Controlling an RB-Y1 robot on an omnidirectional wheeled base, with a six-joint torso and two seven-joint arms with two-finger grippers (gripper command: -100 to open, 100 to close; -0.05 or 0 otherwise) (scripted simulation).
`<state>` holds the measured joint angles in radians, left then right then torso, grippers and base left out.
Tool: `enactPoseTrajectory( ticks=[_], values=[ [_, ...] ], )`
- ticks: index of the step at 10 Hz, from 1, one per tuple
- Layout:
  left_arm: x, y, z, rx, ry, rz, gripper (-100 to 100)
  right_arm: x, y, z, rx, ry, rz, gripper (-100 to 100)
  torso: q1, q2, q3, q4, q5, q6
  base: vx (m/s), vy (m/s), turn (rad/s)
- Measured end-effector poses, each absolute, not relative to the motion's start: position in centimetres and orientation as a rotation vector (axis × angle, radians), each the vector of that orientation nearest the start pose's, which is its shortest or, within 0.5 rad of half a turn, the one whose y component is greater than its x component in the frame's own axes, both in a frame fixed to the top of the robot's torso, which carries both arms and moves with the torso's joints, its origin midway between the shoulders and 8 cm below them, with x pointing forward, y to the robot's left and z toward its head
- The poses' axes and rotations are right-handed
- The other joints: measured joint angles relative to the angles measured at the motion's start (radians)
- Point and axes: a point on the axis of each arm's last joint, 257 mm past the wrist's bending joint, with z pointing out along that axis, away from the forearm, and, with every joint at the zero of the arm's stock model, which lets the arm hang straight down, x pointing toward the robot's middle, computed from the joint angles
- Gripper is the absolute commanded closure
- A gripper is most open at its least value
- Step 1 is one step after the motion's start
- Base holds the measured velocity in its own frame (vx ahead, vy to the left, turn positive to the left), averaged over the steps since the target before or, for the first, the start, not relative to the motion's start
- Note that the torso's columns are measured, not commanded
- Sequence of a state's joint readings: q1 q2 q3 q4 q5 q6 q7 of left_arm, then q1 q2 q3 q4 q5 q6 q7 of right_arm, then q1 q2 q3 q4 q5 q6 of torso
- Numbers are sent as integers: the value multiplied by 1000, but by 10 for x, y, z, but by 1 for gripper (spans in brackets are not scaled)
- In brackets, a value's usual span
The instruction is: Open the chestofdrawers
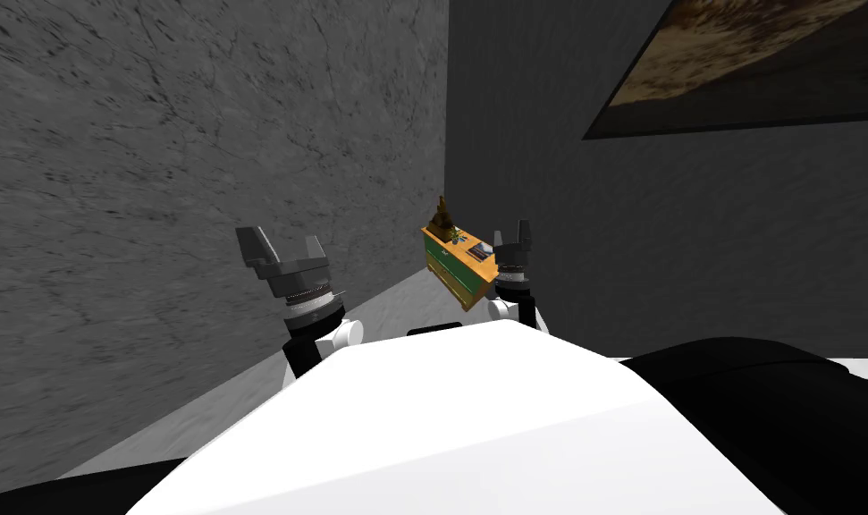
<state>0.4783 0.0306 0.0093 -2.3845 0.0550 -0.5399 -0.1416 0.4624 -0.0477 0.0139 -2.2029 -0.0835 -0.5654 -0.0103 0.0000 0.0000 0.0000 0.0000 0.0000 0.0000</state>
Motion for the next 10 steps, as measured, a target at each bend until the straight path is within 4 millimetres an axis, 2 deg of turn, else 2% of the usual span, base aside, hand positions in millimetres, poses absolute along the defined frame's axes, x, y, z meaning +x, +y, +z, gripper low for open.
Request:
enactPoseTrajectory(
  ticks=[2, 9, 10],
  values=[
    [313, 275, 83, -490, 518, -1239, 0, 350, -279, 15, 667, 580, 1394, 0, 0, 104, -209, 105, 0, 0, 0, 0, 0],
    [312, 275, 83, -490, 518, -1239, 0, 350, -279, 15, 667, 580, 1394, 0, 0, 618, -1234, 617, 0, 0, 0, 0, 0],
    [312, 275, 83, -490, 518, -1239, 0, 350, -279, 15, 667, 579, 1394, -100, 0, 691, -1382, 691, 0, 0, 62, 17, -68]
  ],
)
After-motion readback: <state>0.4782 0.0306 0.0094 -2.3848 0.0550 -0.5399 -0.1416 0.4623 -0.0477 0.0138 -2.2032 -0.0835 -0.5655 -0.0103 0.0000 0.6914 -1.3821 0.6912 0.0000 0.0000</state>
